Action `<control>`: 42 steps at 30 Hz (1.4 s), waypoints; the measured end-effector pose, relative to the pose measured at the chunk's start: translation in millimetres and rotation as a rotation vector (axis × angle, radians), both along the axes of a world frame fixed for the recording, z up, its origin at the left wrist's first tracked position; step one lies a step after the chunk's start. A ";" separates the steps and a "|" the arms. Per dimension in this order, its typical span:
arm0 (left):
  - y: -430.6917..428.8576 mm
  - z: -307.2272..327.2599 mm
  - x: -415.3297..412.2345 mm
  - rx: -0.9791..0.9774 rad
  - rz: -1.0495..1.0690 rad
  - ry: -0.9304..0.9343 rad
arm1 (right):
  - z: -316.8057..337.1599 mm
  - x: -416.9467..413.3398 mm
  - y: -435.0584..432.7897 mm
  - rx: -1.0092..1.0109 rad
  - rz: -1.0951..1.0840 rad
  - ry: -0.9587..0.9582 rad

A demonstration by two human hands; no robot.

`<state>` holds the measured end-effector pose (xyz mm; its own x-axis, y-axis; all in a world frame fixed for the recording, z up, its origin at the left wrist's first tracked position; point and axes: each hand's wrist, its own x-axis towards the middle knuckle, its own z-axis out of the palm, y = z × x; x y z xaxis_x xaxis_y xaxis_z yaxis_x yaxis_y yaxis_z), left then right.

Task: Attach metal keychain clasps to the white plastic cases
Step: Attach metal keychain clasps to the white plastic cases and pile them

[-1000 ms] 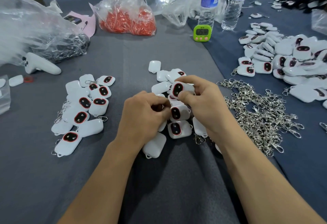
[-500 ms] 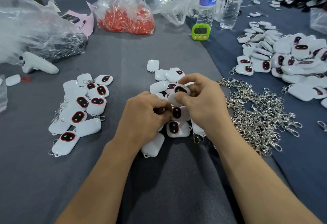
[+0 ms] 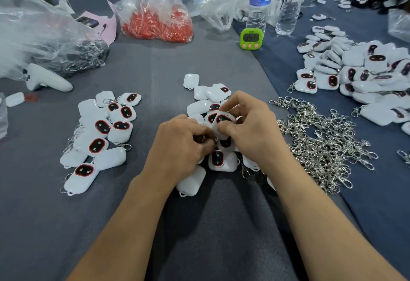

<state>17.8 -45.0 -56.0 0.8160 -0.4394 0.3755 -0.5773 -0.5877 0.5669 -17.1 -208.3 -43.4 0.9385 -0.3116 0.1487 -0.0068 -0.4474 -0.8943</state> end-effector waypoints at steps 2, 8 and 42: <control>-0.8 0.6 -0.5 0.009 0.006 0.000 | -0.5 0.4 -2.0 -0.001 0.011 0.016; -2.9 1.4 -1.6 0.017 0.009 0.001 | -2.6 2.7 -6.2 0.052 0.017 0.041; -1.5 8.8 -3.9 -0.436 0.120 0.255 | 11.6 -0.8 -8.3 0.710 -0.030 0.088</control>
<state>13.9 -46.6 -47.2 0.9405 -0.1839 0.2857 -0.3320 -0.3193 0.8876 -17.9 -216.7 -31.9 0.9272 -0.3307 -0.1758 -0.0960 0.2439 -0.9650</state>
